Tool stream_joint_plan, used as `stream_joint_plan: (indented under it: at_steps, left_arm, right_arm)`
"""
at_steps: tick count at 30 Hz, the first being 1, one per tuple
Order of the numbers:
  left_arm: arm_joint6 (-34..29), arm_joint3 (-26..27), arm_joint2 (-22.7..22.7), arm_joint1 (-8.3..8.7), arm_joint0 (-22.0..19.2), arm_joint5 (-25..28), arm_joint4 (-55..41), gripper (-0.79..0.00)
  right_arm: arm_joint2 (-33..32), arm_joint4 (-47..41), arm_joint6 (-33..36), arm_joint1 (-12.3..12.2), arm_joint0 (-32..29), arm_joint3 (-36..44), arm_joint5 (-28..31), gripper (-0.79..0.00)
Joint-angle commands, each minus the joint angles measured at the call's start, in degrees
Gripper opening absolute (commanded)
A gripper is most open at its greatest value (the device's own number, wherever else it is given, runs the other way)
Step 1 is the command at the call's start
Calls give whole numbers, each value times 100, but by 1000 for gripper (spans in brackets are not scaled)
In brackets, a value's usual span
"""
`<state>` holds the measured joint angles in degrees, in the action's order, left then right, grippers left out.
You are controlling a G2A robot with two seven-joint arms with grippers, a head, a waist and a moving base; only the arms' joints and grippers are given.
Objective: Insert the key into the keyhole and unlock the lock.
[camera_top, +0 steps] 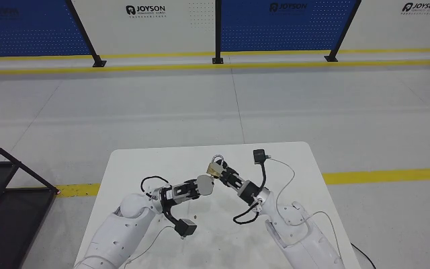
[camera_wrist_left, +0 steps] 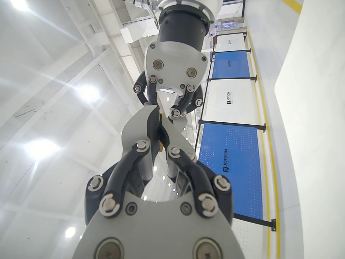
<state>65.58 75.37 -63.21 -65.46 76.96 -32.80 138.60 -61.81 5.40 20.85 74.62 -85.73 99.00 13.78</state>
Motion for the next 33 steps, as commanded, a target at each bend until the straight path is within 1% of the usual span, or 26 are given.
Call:
stream_joint_plan:
  at_steps: [1,3,4,11,12,14,16,20,22,25,27,28,29,33]
  left_arm:
    - [30,-1,-8,8,14,-10,-14,-536]
    - [61,7,-17,16,34,-33,-39,-529]
    - [73,7,-21,20,47,-43,-56,-542]
    - [75,-26,11,24,94,-159,-145,-557]
    - [61,-37,23,20,97,-182,-171,-573]
    - [24,-45,68,5,111,-228,-262,-588]
    - [-5,-74,111,-8,108,-284,-320,-566]
    - [-130,-176,181,-49,83,-404,-565,-585]
    - [-163,-220,214,-73,67,-453,-742,-591]
    - [-175,-298,263,-103,29,-527,-910,-579]
    - [-181,-327,304,-124,3,-602,-960,-548]
    - [-153,-327,333,-134,-7,-623,-988,-499]
    - [-135,-332,346,-143,-13,-677,-1027,-489]
    - [-141,-334,401,-166,-24,-731,-1050,-508]
  right_arm:
    - [1,-7,-54,1,-12,4,19,-785]
    - [5,7,-84,0,-15,5,36,-785]
    - [8,16,-112,0,-20,7,41,-785]
    - [54,68,-234,3,-46,28,48,-785]
    - [54,72,-279,4,-53,30,57,-785]
    - [58,81,-464,12,-89,45,82,-785]
    - [86,120,-571,18,-108,50,90,-785]
    - [114,116,-1004,47,-159,62,170,-785]
    - [130,103,-1276,66,-188,71,322,-785]
    - [191,166,-1559,91,-219,27,492,-785]
    - [237,276,-1720,106,-229,-5,516,-785]
    - [260,310,-1797,115,-227,-16,513,-785]
    - [290,366,-1866,125,-218,-32,499,-785]
    - [379,459,-2065,160,-168,-90,440,-785]
